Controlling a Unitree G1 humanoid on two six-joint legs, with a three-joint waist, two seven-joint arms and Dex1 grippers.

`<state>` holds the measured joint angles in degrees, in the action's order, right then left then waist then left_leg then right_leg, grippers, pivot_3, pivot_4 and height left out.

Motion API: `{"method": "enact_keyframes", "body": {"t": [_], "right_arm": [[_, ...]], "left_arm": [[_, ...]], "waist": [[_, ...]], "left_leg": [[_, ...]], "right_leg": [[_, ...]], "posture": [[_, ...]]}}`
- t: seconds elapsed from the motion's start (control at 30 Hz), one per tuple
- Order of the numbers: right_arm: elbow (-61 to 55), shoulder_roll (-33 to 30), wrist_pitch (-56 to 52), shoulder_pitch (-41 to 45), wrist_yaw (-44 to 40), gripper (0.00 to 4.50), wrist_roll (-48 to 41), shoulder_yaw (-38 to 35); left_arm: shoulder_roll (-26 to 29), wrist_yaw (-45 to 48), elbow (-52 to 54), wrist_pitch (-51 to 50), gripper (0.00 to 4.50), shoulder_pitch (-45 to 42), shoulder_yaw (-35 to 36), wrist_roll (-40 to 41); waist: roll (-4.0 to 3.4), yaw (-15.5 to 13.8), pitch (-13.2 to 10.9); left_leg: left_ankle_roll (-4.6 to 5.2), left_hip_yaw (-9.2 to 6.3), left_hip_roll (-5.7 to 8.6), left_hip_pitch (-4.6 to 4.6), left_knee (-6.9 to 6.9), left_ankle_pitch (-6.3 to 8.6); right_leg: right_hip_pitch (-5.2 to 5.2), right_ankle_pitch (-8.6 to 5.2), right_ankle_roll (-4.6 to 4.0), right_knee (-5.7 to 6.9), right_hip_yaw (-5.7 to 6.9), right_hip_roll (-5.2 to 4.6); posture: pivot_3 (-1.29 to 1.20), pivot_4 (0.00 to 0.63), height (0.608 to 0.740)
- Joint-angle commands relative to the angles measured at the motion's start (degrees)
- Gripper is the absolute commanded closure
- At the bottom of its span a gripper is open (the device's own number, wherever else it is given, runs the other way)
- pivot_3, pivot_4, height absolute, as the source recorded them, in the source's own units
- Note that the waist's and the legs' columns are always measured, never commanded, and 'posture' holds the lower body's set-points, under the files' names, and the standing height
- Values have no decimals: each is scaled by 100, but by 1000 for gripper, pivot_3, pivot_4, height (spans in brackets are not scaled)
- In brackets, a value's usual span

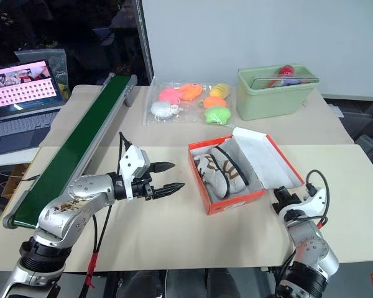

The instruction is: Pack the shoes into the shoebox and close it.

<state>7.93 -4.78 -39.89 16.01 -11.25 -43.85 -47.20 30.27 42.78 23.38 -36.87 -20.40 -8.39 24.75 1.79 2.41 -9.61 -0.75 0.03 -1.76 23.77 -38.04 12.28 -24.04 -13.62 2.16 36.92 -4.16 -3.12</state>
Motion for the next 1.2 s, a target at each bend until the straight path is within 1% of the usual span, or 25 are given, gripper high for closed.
{"method": "enact_keyframes", "body": {"t": [0.03, 0.07, 0.13, 0.2, 0.27, 0.3, 0.33, 0.37, 0.4, 0.43, 0.47, 0.5, 0.53, 0.6, 0.67, 0.7, 0.77, 0.87, 0.93, 1.0, 1.1, 1.2], "right_arm": [[150, -27, 485, 198, -294, 4452, -709, -290], [76, -31, 563, 198, -379, 4452, -795, -246], [-461, -102, 553, 84, -563, 4452, -815, 113], [-1040, -214, 386, 50, -521, 4452, -925, 410], [-1772, -625, 148, 45, -494, 4452, -770, 920], [-2189, -978, -32, 62, -541, 4452, -670, 1238], [-2635, -1534, -203, 51, -708, 4452, -448, 1633], [-3086, -2335, -454, 54, -962, 4452, -193, 2067], [-3365, -2893, -613, 50, -1124, 4452, -37, 2351], [-3590, -3299, -703, 3, -1363, 4452, -25, 2478], [-3828, -3781, -807, 5, -1691, 4452, -243, 2444], [-3910, -4123, -993, 75, -1946, 4452, -685, 2254], [-3949, -4374, -1129, 125, -2118, 4452, -1008, 2117], [-3802, -4717, -1206, 437, -2304, 4452, -1207, 2099], [-3667, -4733, -1221, 974, -2273, 4452, -1055, 2697], [-3622, -4530, -1277, 1190, -2175, 4452, -981, 3101], [-3460, -4148, -1341, 1417, -1966, 4452, -791, 3667], [-3031, -3703, -1308, 1555, -1603, 4452, -75, 4487], [-2492, -3383, -1301, 1641, -1299, 4452, 395, 4836], [-2091, -3184, -1316, 1666, -1193, 4452, 703, 5085], [-1609, -3071, -1564, 1579, -1170, 4452, 1107, 5519], [-1507, -3024, -1750, 1400, -1318, 4452, 1271, 5826]], "left_arm": [[29, -18, 214, -1, 1022, -125, 111, 52], [36, -17, 225, -15, 1022, -127, 114, 57], [57, -17, 253, -45, 1022, -123, 124, 57], [87, -18, 272, -76, 1022, -113, 150, 65], [122, -20, 297, -95, 1022, -79, 172, 71], [138, -24, 317, -105, 1022, -59, 183, 78], [146, -37, 346, -125, 1022, -41, 193, 90], [153, -54, 377, -151, 1022, -25, 208, 104], [158, -67, 396, -169, 1022, -15, 217, 114], [161, -81, 406, -184, 1022, -9, 226, 121], [165, -98, 423, -206, 1022, 6, 244, 135], [170, -117, 449, -227, 1022, 32, 263, 148], [174, -131, 471, -248, 1022, 50, 277, 158], [185, -149, 506, -276, 1022, 85, 300, 174], [196, -169, 524, -286, 1022, 104, 312, 173], [199, -190, 535, -288, 1022, 105, 323, 171], [195, -227, 540, -296, 1022, 98, 341, 174], [184, -257, 523, -305, 1022, 81, 344, 174], [185, -277, 559, -315, 1022, 102, 341, 185], [194, -294, 597, -327, 1022, 124, 348, 197], [213, -330, 628, -344, 1022, 138, 372, 207], [223, -366, 639, -359, 1022, 138, 395, 213]], "waist": [[-2, 6, 0], [-2, 7, 0], [-5, 11, -1], [-13, 32, -1], [-25, 42, -4], [-36, 40, -6], [-49, 38, -8], [-55, 35, -8], [-52, 25, -4], [-64, 16, -11], [-60, 8, -9], [-48, -1, -3], [-37, -8, -3], [-27, -16, -5], [-22, 3, -8], [-22, 28, -8], [-14, 37, -3], [-6, 7, 1], [-6, -25, 0], [-6, -51, 0], [-6, -83, 0], [-5, -90, 0]], "left_leg": [[0, 0, 0, 0, 1, 0], [0, 0, 0, 0, 2, 0], [0, 0, 0, 0, 3, 0], [0, 1, 0, 1, 3, 0], [0, 1, 0, 2, 3, 0], [0, 3, 2, 1, 3, 0], [0, 3, 2, 2, 3, 0], [0, 6, 5, 2, 2, 0], [0, 7, 8, 1, 3, 0], [0, 1, 0, -2, 5, 0], [0, 4, 11, 4, 11, 0], [0, 1, 6, 0, 14, 0], [1, -9, 1, -1, 17, 1], [1, -12, -3, 2, 17, 1], [1, -7, 2, 2, 13, 1], [1, -1, 4, 2, 10, 0], [1, 5, 0, -4, 8, 0], [1, -5, -7, 0, 9, 0], [1, -3, -1, 6, 8, 0], [1, -3, 8, 22, 6, 0], [1, -4, 14, 43, 1, 0], [1, -8, 11, 40, 1, 0]], "right_leg": [[0, 0, 0, 1, 0, 0], [-1, 0, 0, 1, 0, 0], [-2, 0, 0, 0, 0, 0], [-5, 0, 1, 1, -2, 0], [-8, -1, 1, 6, -4, 0], [-9, -1, 1, 7, -7, 0], [-10, -1, 2, 8, -7, -1], [-11, -2, 3, 8, -10, -3], [-13, -3, 5, 9, -12, -5], [-4, -6, 7, 6, -2, 3], [-14, -9, 8, 6, -7, -6], [-8, -10, 6, 0, -2, -2], [-1, -13, 4, -6, 8, 3], [3, -12, 2, -13, 11, 5], [3, -11, 3, -13, 7, 0], [2, -10, 5, -15, 1, -2], [2, -9, 6, -14, -8, 1], [-3, -9, 2, -9, -1, 10], [-8, -7, -1, -9, -2, 4], [-17, -8, 2, -12, 1, -8], [-33, -3, 7, -14, 4, -16], [-31, -1, 4, -10, 11, -14]], "posture": [[0, 150, 729], [0, 150, 729], [0, 150, 729], [0, 150, 729], [0, 150, 729], [0, 150, 729], [0, 150, 729], [0, 150, 729], [0, 150, 729], [0, 150, 729], [0, 150, 729], [0, 150, 729], [0, 150, 729], [0, 150, 729], [0, 150, 729], [0, 150, 729], [0, 150, 729], [0, 150, 729], [0, 150, 729], [0, 150, 729], [0, 150, 729], [0, 150, 729]]}}
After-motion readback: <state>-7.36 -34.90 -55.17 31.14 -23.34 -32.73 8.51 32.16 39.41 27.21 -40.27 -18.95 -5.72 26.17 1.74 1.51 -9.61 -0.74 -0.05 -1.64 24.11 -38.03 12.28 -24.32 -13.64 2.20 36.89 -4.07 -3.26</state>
